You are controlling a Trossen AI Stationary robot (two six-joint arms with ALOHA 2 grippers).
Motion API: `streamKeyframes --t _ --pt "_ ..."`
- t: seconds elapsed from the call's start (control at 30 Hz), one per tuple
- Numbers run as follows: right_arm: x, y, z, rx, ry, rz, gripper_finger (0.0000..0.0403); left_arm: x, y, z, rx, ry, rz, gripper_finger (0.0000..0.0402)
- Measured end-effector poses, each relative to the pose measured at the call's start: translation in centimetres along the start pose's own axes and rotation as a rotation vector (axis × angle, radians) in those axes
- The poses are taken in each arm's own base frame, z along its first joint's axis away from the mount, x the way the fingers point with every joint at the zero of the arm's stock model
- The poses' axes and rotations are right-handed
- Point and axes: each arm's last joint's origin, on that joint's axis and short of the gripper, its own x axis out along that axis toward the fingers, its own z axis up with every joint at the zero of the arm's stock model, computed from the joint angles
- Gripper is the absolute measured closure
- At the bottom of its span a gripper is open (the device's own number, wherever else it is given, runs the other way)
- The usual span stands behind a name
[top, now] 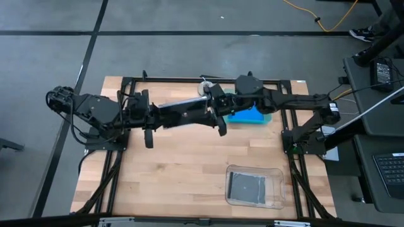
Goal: Pick & place jewel cases by type
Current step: Put the black CD case into the transparent bin
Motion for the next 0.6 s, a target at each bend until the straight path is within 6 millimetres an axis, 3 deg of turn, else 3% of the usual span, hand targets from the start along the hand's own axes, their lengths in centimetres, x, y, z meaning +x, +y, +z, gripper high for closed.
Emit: streamKeyframes --t 0.23,0.6 --pt "-0.3 0.4 0.2 -0.015 -0.006 0.011 0.0382 0.1 0.0 -0.3 -0.021 0.005 0.000 0.0379" --pt "-1.1 0.9 0.9 0.009 -0.025 0.019 0.0392 -0.7 0.1 -0.3 -0.001 0.014 -0.039 0.0320"
